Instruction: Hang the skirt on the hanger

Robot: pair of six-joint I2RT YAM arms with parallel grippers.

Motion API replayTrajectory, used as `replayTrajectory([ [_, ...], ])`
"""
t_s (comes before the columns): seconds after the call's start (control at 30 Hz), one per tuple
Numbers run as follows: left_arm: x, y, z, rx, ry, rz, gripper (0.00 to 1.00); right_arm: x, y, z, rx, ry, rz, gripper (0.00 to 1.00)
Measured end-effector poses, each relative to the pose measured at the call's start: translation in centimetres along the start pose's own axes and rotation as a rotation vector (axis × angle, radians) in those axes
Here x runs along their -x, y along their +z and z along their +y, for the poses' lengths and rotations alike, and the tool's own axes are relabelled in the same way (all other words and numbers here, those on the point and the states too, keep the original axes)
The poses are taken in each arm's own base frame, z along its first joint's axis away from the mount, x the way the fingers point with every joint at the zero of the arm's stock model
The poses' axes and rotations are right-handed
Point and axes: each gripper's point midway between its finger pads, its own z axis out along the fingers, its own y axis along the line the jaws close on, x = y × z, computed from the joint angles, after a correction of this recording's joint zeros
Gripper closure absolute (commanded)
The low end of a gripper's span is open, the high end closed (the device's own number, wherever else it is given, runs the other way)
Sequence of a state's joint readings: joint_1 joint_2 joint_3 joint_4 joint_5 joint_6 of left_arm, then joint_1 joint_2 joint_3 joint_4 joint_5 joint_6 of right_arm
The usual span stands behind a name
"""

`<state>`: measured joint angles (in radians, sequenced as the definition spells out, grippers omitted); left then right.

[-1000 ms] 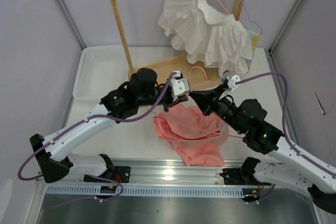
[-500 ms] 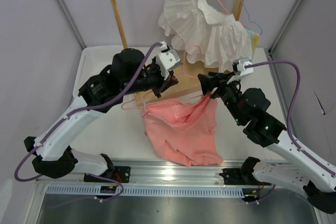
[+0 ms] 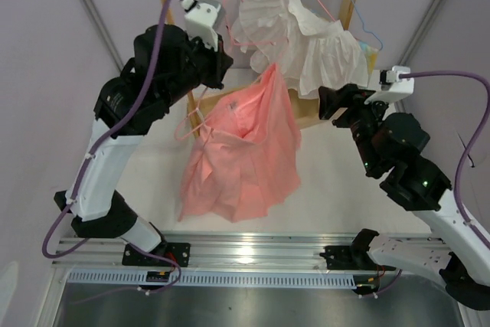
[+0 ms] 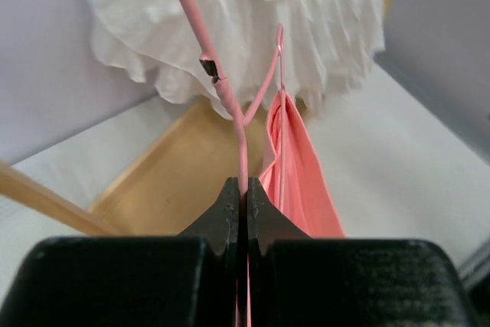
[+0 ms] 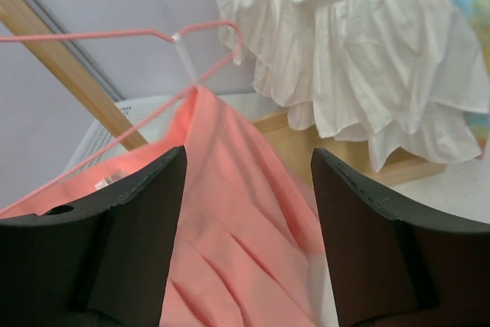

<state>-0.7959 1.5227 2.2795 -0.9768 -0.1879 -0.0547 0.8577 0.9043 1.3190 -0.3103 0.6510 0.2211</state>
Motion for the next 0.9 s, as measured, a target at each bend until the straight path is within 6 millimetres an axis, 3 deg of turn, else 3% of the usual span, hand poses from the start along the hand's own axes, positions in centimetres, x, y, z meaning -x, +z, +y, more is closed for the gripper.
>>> replayTrajectory([
  [0.1,2.7,-0.5,2.2,0.101,-0.075,-0.080,1.00,2.5,-0.3,-0.2,-0.027,0.018,-0.033,0.27],
  [0.2,4.2,-1.3,4.0,0.186,-0.118,-0.148,1.00,3.7,-0.3,-0.3,-0.042,0.019,-0.043,0.27],
  [0.37,6.8,-1.2,5.5,0.273,-0.149,-0.256,1.00,3.5,-0.2,-0.3,-0.050,0.003,-0.023,0.28],
  [0.5,8.9,1.1,5.9,0.305,-0.163,-0.325,1.00,2.4,0.0,-0.4,-0.059,-0.022,0.011,0.28],
  [0.73,6.6,7.2,8.7,0.399,-0.156,-0.273,1.00,2.2,-0.3,-0.6,-0.062,-0.016,0.021,0.29],
  [0.9,5.7,8.6,11.2,0.465,-0.169,-0.272,1.00,2.0,-0.6,-0.9,-0.063,-0.018,0.027,0.29],
])
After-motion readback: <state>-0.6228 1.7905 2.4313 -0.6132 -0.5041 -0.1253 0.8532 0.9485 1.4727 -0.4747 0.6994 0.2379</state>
